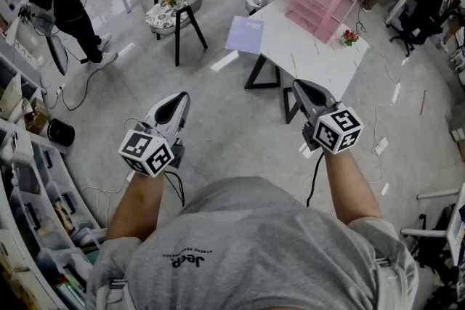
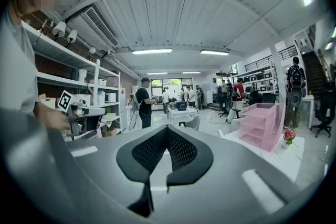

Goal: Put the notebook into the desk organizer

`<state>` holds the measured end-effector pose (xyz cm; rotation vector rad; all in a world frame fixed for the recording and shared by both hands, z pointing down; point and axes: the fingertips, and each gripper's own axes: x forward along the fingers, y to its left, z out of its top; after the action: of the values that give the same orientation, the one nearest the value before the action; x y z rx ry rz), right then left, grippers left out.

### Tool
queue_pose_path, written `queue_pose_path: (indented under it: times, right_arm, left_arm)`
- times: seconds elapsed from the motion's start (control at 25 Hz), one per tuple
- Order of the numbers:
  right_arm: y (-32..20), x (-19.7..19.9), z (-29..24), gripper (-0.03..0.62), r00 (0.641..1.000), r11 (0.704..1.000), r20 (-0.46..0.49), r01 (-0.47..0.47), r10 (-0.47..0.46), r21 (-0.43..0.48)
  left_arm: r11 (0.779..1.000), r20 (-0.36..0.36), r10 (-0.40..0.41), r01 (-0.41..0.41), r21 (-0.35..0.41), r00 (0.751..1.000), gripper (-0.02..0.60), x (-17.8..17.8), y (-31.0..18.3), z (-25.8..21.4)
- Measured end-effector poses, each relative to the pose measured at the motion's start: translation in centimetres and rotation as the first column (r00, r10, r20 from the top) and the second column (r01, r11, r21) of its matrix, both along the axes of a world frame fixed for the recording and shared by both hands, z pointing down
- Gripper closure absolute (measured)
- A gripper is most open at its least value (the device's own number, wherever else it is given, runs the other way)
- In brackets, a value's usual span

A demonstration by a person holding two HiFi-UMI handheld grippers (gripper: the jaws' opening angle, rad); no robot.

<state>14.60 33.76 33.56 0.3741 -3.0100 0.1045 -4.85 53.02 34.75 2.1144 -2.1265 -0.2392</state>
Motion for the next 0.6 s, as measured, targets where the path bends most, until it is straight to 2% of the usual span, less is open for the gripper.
queue_pose_path:
  times: [0.6]
  right_arm:
    - [-1.7,0.4,-0.3,0.592,0.999,1.0,0.029,-0.022,0.022,-0.001]
  left_arm:
    - [1.0,-0.002,0.001,-0.001,-0.001,1.0,0.532,0.0,-1.4,0.2]
